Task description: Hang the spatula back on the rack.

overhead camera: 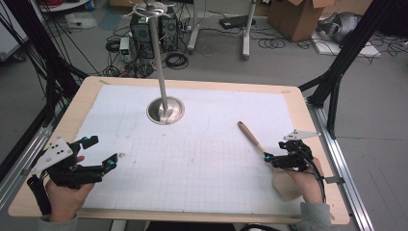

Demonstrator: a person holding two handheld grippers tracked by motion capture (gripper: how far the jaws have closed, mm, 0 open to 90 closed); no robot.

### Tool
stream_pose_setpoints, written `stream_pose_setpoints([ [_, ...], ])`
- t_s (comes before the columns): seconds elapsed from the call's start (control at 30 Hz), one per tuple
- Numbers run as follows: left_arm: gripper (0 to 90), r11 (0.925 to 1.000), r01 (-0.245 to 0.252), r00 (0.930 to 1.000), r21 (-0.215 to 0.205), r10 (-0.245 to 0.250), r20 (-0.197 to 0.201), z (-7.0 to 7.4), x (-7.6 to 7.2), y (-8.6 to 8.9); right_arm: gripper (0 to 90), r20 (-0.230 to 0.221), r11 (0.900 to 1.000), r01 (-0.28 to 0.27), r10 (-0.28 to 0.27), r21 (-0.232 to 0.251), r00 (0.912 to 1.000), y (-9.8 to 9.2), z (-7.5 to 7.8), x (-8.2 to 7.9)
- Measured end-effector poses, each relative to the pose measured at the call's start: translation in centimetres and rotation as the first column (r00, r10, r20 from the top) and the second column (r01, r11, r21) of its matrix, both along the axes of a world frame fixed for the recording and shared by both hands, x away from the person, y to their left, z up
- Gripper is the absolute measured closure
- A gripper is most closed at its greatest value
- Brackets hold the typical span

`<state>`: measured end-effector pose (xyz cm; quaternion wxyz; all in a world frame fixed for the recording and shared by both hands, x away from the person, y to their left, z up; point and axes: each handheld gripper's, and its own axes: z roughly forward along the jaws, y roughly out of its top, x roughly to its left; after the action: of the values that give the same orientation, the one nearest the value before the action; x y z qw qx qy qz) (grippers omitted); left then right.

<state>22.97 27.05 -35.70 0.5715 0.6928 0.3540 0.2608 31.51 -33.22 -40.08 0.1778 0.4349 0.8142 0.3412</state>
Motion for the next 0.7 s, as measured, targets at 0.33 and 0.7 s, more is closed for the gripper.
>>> stream_pose_setpoints([
  [0.33, 9.7, 1.0000, 0.002, 1.0000, 0.002, -0.002, -0.004, -0.1, 0.1, -0.1, 23.1, -0.020, 1.000, 0.010, -0.010, -0.016, 0.9997, 0.5, -0.5, 0.4],
  [0.7, 9.7, 1.0000, 0.002, 0.9999, 0.007, -0.001, -0.010, -0.2, 0.1, -0.1, 20.5, -0.043, 0.999, 0.038, -0.040, -0.032, 0.9983, 0.9, -1.4, 0.9],
])
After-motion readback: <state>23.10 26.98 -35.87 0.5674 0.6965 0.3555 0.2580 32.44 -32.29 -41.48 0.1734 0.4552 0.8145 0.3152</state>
